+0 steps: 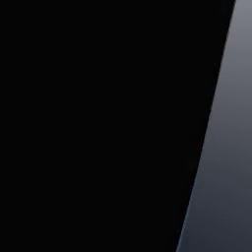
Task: Pick the carrot from the counter and place it in the microwave. Then turn on the microwave.
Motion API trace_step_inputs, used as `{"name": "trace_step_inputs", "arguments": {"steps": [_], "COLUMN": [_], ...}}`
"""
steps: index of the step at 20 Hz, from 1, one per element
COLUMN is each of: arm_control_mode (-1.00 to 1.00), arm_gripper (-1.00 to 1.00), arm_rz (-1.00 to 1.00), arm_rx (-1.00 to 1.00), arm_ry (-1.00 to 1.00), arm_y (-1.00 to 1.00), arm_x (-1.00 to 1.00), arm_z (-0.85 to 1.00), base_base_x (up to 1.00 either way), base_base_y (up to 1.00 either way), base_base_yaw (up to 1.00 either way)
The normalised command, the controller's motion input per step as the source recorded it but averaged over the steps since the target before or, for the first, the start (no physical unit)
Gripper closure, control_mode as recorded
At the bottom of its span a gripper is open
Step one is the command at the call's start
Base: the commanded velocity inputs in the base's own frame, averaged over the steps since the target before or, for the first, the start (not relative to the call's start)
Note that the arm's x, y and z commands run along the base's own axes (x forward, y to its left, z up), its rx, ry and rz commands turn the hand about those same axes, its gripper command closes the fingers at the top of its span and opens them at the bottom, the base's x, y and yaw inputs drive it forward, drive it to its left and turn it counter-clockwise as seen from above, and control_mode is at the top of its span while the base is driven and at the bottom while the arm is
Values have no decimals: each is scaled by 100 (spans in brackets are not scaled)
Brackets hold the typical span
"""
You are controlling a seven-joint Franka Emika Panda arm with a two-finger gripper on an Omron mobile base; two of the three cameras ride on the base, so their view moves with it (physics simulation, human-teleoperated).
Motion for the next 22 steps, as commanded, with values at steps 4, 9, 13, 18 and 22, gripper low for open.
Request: {"name": "trace_step_inputs", "arguments": {"steps": [4, 9, 13, 18, 22], "arm_control_mode": [-100, -100, -100, -100, -100], "arm_gripper": [100, 100, 100, 100, 100], "arm_rz": [0, 0, 0, 0, 0], "arm_rx": [0, 0, 0, 0, 0], "arm_ry": [0, 0, 0, 0, 0], "arm_y": [1, 1, 4, 8, 8], "arm_x": [27, 28, 29, 25, 16], "arm_z": [0, 0, 0, 0, -4], "base_base_x": [0, 0, 0, 0, 0], "base_base_y": [0, 0, 0, 0, 0], "base_base_yaw": [0, 0, 0, 0, 0]}}
